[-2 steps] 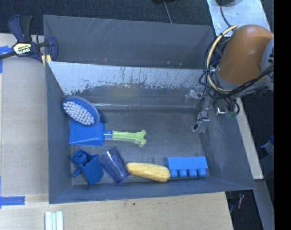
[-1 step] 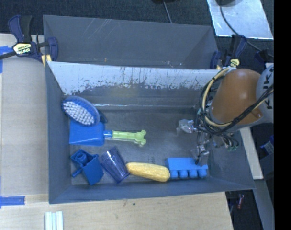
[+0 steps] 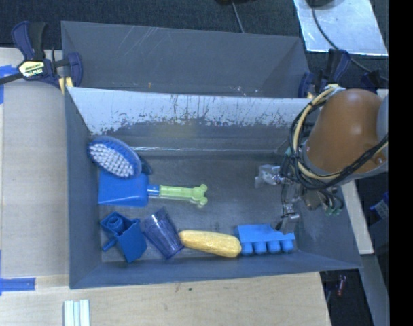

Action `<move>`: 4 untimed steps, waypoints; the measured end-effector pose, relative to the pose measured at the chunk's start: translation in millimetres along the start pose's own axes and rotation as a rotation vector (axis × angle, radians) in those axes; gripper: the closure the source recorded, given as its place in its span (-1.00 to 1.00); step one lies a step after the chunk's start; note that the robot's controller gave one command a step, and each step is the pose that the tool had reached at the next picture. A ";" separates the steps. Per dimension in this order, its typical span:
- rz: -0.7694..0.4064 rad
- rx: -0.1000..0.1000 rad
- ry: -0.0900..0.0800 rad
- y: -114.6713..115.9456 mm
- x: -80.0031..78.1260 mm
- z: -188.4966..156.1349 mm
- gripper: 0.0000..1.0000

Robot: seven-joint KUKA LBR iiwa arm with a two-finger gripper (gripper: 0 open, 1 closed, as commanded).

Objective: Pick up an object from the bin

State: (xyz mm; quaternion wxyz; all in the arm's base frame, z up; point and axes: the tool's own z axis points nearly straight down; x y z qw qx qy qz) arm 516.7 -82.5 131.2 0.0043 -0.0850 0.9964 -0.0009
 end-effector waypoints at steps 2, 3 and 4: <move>0.059 0.003 -0.007 23.1 29.2 59.1 -1.00; -0.166 0.002 -0.003 17.8 25.7 58.4 1.00; -0.167 0.002 -0.003 17.8 25.7 58.4 1.00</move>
Offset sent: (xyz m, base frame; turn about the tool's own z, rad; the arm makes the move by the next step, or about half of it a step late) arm -0.0344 0.0188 -0.0612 0.0596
